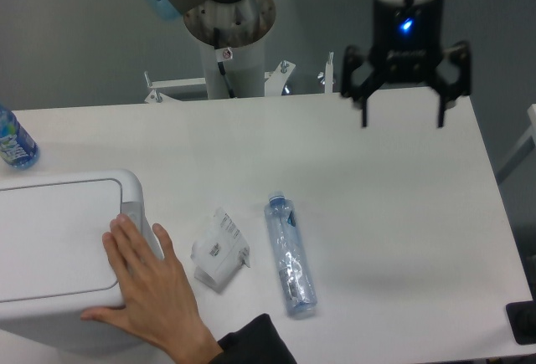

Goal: Open the trash can
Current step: 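Move the open gripper down toward the trash can lid edge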

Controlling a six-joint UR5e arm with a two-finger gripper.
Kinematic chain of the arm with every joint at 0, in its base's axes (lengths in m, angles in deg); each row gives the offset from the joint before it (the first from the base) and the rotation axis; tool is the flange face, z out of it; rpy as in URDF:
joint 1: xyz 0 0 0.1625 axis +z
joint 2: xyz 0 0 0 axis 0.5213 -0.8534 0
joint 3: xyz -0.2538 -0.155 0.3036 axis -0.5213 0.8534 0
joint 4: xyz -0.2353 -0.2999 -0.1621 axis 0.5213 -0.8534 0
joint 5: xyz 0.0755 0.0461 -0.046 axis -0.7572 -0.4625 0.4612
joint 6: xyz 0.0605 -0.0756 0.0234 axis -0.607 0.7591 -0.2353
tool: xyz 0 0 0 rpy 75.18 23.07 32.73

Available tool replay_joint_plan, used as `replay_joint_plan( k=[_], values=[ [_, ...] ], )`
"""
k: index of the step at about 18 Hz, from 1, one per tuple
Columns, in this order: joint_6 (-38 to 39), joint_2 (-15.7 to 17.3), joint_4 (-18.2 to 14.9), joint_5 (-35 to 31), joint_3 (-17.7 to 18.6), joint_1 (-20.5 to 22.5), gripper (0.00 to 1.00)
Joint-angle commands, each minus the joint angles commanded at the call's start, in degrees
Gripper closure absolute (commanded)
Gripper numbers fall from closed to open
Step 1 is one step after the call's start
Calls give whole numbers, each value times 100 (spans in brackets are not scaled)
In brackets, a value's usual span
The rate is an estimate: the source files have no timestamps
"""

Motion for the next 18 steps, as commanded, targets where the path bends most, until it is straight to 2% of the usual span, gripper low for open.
replay_joint_plan(
  k=[6,8,13,15,18],
  values=[
    [9,35,-9,26,0,-18,0],
    [79,0,-9,35,-9,-140,0],
    [1158,-298,9,35,-53,-737,0],
    [1431,-395,166,96,-70,-966,0],
    [2134,-571,404,753,-70,-1064,0]
  ],
)
